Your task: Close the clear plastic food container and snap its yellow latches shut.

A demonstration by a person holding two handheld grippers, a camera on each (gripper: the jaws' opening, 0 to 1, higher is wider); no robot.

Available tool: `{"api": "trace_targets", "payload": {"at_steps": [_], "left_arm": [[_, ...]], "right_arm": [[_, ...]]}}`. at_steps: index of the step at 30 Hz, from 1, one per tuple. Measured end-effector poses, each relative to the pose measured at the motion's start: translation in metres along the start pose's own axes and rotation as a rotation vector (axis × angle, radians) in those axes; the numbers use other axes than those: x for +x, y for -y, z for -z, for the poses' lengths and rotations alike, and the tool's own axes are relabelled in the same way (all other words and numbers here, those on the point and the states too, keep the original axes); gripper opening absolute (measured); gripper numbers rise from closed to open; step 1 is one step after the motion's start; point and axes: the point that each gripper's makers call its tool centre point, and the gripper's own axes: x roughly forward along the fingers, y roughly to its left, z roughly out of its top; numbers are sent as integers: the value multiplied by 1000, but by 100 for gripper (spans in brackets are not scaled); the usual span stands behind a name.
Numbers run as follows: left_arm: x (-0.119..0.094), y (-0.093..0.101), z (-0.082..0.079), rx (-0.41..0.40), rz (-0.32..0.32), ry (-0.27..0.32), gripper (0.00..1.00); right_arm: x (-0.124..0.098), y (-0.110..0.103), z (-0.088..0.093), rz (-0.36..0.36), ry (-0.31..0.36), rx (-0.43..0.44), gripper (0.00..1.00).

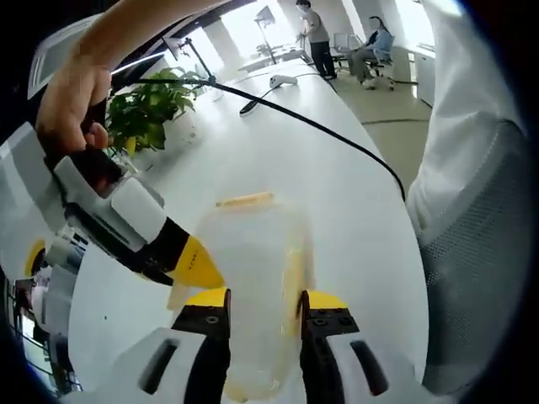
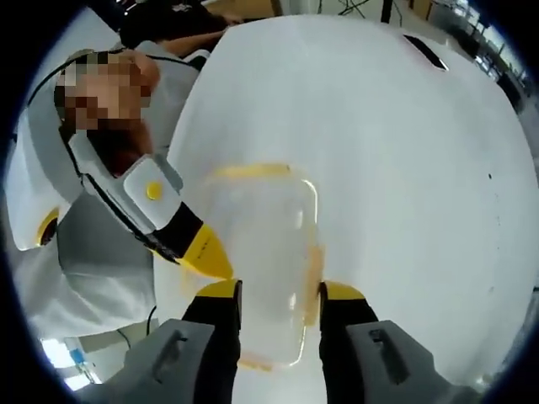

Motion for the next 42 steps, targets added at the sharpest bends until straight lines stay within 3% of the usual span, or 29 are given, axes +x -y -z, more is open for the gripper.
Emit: {"api": "trace_targets", "payload": {"at_steps": [4,10,16,24,30,32,42], "left_arm": [[0,0,0,2,-1,-5,25],[1,0,0,-2,1,-1,25],[1,0,-1,0,4,2,25],[1,-1,0,0,8,6,25],[1,-1,0,1,12,13,25],[-1,8,-5,12,39,30,25],[1,5,-4,27,2,19,26]], "right_arm": [[0,0,0,12,17,-12,32],[0,3,-1,42,-31,-2,32],[-1,4,0,32,-31,3,30],[-4,10,-1,14,0,59,19],[-3,11,-3,9,-23,53,20],[0,0,1,-55,-54,43,21],[-3,1,1,-53,-48,26,26]]}}
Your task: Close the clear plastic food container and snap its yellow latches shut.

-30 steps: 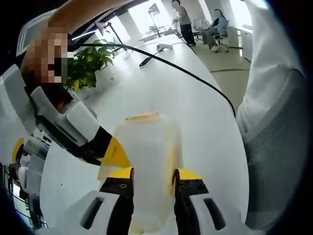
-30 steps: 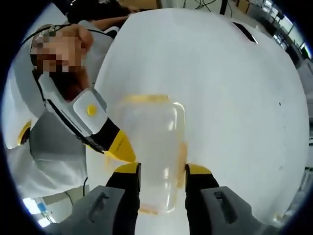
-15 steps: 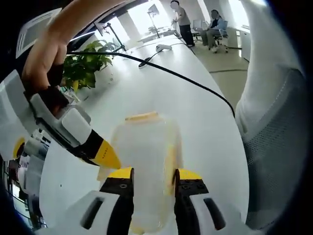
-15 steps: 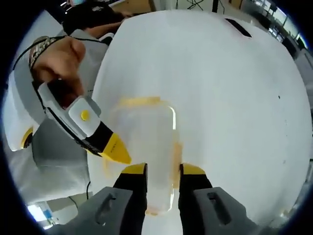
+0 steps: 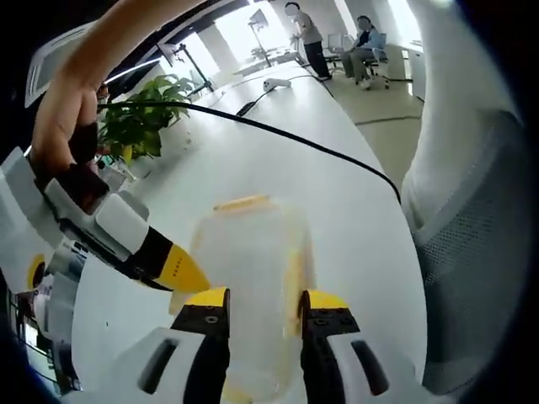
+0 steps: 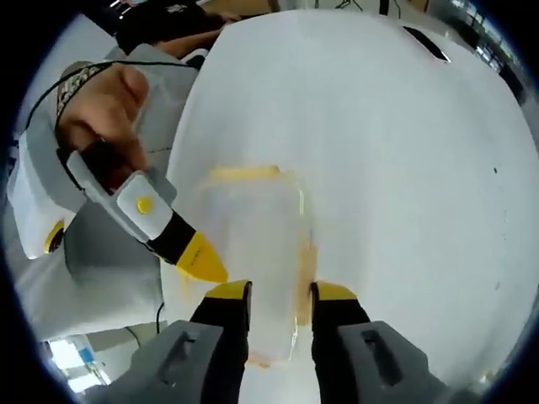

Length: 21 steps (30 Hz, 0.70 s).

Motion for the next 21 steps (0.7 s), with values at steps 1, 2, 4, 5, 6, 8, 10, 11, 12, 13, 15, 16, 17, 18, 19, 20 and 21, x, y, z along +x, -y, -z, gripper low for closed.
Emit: {"api": "trace_targets", "payload": {"at_steps": [1,2,4,5,6,8,10,11,12,13,15,16,17,18,19,20,21], "left_arm": [[0,-1,0,-2,-2,0,26],[2,-3,0,-1,-8,1,26],[3,-5,0,0,-8,-1,25],[2,-5,0,7,-14,-3,25],[2,-6,0,4,-18,-3,25],[2,-7,1,1,-19,-2,25],[2,-7,1,-2,-18,-1,25],[2,-7,0,-1,-16,-1,25],[2,-7,0,1,-15,-1,25],[2,-7,0,3,-15,-1,25],[3,-6,1,14,-20,-3,25],[3,-6,1,17,-23,-6,25],[3,-6,1,17,-25,-7,25],[3,-6,1,14,-24,-5,25],[3,-6,2,10,-21,-3,25],[3,-6,2,6,-17,0,25],[3,-6,2,9,-14,2,25]], "right_arm": [[0,0,1,-1,0,-5,28],[1,0,1,-4,-3,-2,31],[3,-1,11,-2,-62,-29,35],[2,-1,6,-5,-35,-10,36],[3,0,5,-3,-32,-42,36],[3,0,5,4,-22,-45,35],[3,0,6,9,-16,-52,35],[3,1,6,10,-13,-49,34],[3,2,4,12,-11,-41,34],[3,2,4,13,-10,-42,33],[3,3,4,16,-7,-43,31],[3,2,5,15,-4,-47,29],[2,3,6,11,-1,-39,27],[2,4,5,11,-1,-35,26],[3,3,5,13,-5,-30,25],[3,4,4,19,-14,-39,24],[2,5,3,21,-16,-33,23]]}}
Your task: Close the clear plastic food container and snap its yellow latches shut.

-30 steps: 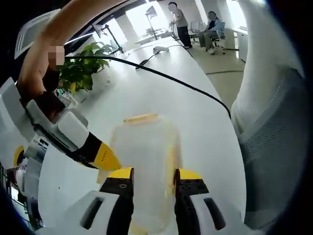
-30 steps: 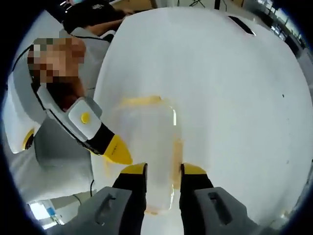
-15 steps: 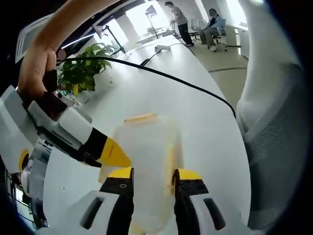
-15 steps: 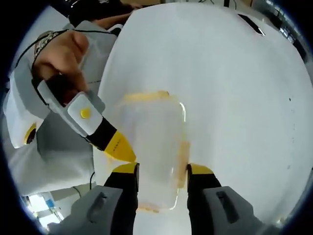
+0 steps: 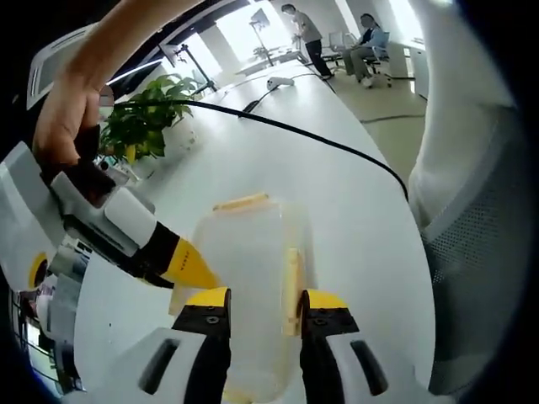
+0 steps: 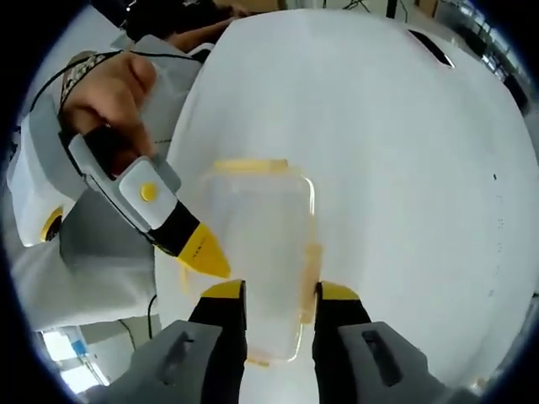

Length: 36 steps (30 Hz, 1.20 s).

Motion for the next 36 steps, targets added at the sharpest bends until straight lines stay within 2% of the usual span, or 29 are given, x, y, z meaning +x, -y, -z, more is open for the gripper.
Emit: {"api": "trace_targets", "payload": {"at_steps": [3,6,9,15,17,18,19,24,25,26,29,33,36], "left_arm": [[0,0,1,-5,0,2,25],[0,0,0,-2,-9,2,25],[0,0,0,1,-11,3,25],[0,0,-1,-3,-18,10,26],[1,0,-1,-4,-18,9,26],[1,0,-1,-5,-17,9,26],[1,0,-1,-6,-16,9,26],[2,1,0,29,-20,4,25],[3,2,0,31,-20,3,25],[5,2,0,28,-24,1,25],[4,1,1,15,-21,9,25],[4,3,1,22,-26,19,26],[3,2,1,11,-30,33,26]], "right_arm": [[0,2,0,1,-1,-1,22],[0,-1,0,-10,0,18,26],[-2,-1,2,-25,9,-4,29],[4,-7,4,-55,-8,-14,40],[2,-8,2,-47,-10,-44,39],[3,-7,1,-47,-2,-91,39],[2,-5,2,-51,-3,-41,37],[3,-4,1,-63,-10,-46,33],[5,-12,-4,-130,15,-51,32],[1,-3,-2,-91,13,-35,31],[-1,-5,-2,-111,36,-24,31],[-4,-4,-3,-123,14,-24,35],[-7,-3,1,-112,28,-33,37]]}}
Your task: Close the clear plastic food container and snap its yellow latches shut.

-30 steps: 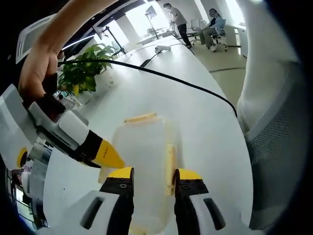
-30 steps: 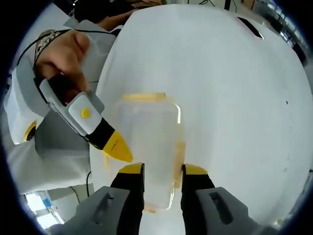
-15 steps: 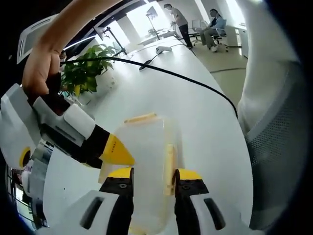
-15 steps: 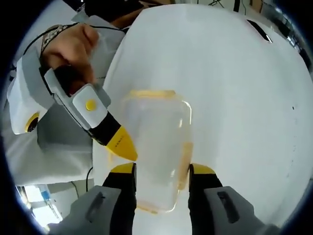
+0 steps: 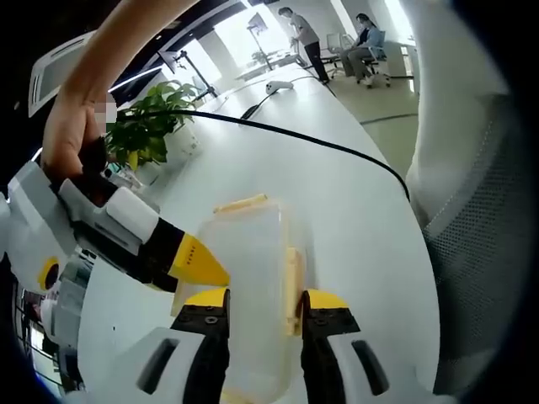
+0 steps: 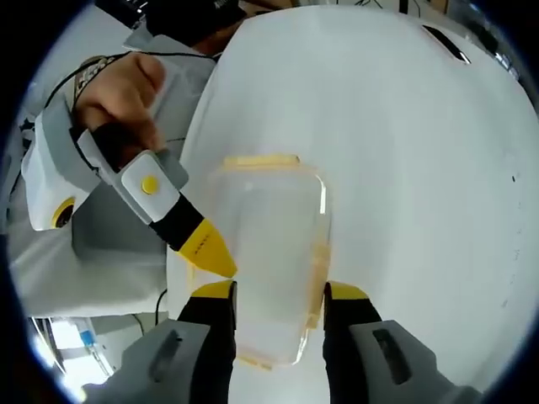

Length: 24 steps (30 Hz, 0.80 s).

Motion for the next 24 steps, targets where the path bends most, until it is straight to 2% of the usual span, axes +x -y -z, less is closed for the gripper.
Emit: {"api": "trace_targets", "payload": {"at_steps": [3,5,6,8,9,10,12,13,17,19,21,24], "left_arm": [[-1,-1,-1,-17,-2,28,27],[-2,-2,-3,-91,4,47,27],[-5,-2,-1,-151,15,37,29],[-8,-3,6,-210,20,6,40],[-10,-5,8,-214,12,1,43],[-13,-7,9,-209,9,6,44],[-22,-10,9,-251,8,13,46],[-27,-15,8,-268,3,27,48],[-43,-32,10,-313,12,33,66],[-50,-43,16,-308,13,14,67],[-54,-49,20,-299,24,-16,68],[-57,-53,34,-255,97,-119,75]], "right_arm": [[-2,0,2,31,33,11,37],[-4,4,0,61,66,4,37],[-6,5,-1,74,83,-5,38],[-9,3,-2,84,128,11,49],[-9,-1,-4,88,169,28,55],[-11,-2,-3,92,195,31,64],[-16,-3,-1,118,249,36,75],[-19,-5,4,133,256,41,78],[-28,-12,15,156,287,48,74],[-30,-15,22,177,284,54,78],[-29,-18,31,198,256,42,82],[-24,-25,42,205,222,36,80]]}}
